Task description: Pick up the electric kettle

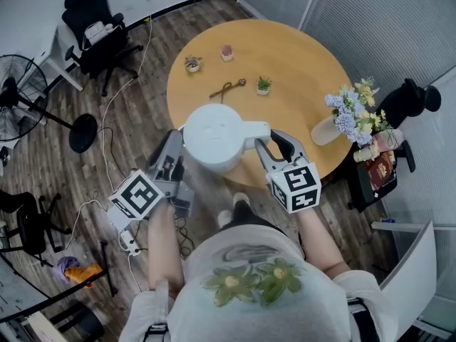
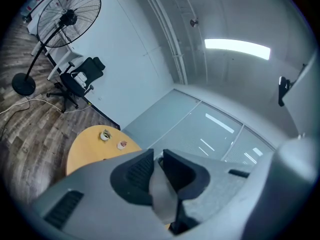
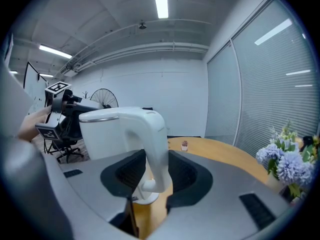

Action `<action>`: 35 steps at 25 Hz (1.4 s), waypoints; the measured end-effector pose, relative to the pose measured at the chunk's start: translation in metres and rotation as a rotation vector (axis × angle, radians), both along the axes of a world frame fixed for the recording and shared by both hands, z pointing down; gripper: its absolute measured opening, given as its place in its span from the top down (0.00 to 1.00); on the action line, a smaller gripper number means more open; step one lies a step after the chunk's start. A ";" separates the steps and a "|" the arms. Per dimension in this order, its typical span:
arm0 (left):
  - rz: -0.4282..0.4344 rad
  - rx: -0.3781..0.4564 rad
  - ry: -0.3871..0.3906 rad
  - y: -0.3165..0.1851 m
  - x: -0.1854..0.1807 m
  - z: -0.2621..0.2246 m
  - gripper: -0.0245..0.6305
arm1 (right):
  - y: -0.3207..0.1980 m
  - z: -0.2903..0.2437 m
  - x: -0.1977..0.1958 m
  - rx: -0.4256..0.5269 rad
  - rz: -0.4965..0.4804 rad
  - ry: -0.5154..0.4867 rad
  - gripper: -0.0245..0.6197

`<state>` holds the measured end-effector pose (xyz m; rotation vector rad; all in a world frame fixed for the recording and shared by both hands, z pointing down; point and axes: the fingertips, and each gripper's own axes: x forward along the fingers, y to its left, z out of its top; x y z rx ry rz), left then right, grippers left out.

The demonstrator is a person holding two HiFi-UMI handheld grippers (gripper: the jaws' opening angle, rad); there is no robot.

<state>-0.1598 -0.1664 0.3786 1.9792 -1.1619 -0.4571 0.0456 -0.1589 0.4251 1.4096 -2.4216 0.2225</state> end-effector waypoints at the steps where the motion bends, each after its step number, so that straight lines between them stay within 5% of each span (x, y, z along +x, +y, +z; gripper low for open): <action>1: 0.006 0.009 -0.011 0.001 0.000 -0.001 0.87 | 0.002 0.001 0.000 -0.002 -0.001 0.000 0.72; 12: 0.024 0.022 -0.071 0.020 0.001 0.001 0.87 | 0.022 0.007 0.001 -0.019 -0.011 0.002 0.72; 35: 0.056 -0.007 -0.066 0.052 0.006 0.013 0.87 | 0.053 0.020 0.007 -0.058 -0.014 0.003 0.73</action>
